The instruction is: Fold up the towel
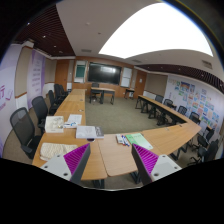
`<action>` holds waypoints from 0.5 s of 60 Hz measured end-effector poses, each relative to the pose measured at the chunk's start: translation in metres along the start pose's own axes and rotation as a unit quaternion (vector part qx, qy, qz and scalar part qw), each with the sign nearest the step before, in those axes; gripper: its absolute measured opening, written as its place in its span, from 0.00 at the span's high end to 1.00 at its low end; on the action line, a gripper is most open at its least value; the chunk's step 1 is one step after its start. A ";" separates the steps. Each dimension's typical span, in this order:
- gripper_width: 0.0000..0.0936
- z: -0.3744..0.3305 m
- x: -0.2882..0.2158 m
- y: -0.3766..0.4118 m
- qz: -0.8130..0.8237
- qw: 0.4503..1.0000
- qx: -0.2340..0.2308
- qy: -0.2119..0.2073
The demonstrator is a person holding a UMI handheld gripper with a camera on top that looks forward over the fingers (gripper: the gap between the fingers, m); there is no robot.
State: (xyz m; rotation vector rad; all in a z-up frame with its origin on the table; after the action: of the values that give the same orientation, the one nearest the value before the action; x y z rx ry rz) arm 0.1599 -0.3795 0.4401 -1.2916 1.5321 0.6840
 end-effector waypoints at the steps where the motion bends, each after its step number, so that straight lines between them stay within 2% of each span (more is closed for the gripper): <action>1: 0.09 0.000 0.001 0.000 0.001 1.000 0.000 0.002; 14: 0.09 0.010 0.045 0.020 0.009 0.999 0.010 0.032; 30: 0.08 0.038 0.151 0.132 0.004 0.997 -0.004 0.083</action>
State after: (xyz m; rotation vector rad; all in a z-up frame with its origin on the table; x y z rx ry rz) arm 0.0541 -0.3699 0.2656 -1.3783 1.6694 0.6003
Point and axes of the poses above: the point between the fingertips, and its own axes, seen from behind it with the camera up: y to the left, x down, z forward, the way the camera looks, the point moved 5 cm from there along -z, backward, against the way the camera looks, and after that the axes turned 1 degree about x, right-handed, at the moved point
